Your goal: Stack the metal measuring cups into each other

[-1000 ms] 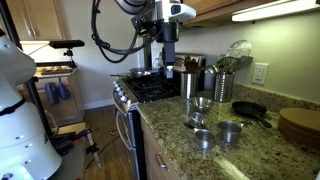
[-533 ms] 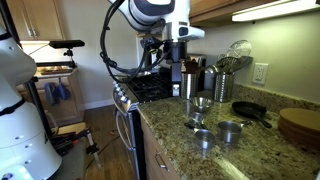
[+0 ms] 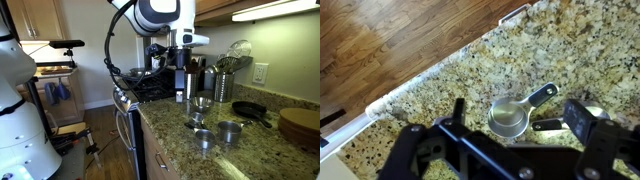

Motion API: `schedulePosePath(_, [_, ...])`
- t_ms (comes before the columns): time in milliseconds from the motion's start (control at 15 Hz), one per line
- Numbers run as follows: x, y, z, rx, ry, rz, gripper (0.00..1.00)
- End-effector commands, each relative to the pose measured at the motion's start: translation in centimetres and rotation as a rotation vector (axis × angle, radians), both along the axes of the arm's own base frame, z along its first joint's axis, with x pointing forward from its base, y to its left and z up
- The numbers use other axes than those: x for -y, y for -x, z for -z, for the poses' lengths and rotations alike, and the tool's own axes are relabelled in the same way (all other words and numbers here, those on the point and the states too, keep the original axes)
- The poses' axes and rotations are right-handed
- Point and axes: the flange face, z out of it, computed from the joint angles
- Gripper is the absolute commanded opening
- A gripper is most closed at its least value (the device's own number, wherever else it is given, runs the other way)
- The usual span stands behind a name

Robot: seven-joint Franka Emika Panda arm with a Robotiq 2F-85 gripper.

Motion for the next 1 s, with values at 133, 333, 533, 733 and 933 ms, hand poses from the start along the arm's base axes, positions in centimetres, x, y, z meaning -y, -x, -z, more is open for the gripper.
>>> schedulePosePath(133, [0.2, -1.0, 1.1, -0.002, 0.015, 0.036, 1.0])
schedulePosePath(333, [0.8, -1.6, 2.5, -0.003, 0.011, 0.072, 1.0])
schedulePosePath(533, [1.4, -2.6, 4.1, 0.023, 0.016, 0.098, 1.0])
schedulePosePath(733, [2.2, -3.4, 5.8, 0.045, 0.033, 0.114, 1.0])
schedulePosePath(933, [2.9, -4.2, 7.5, 0.051, 0.041, 0.135, 1.0])
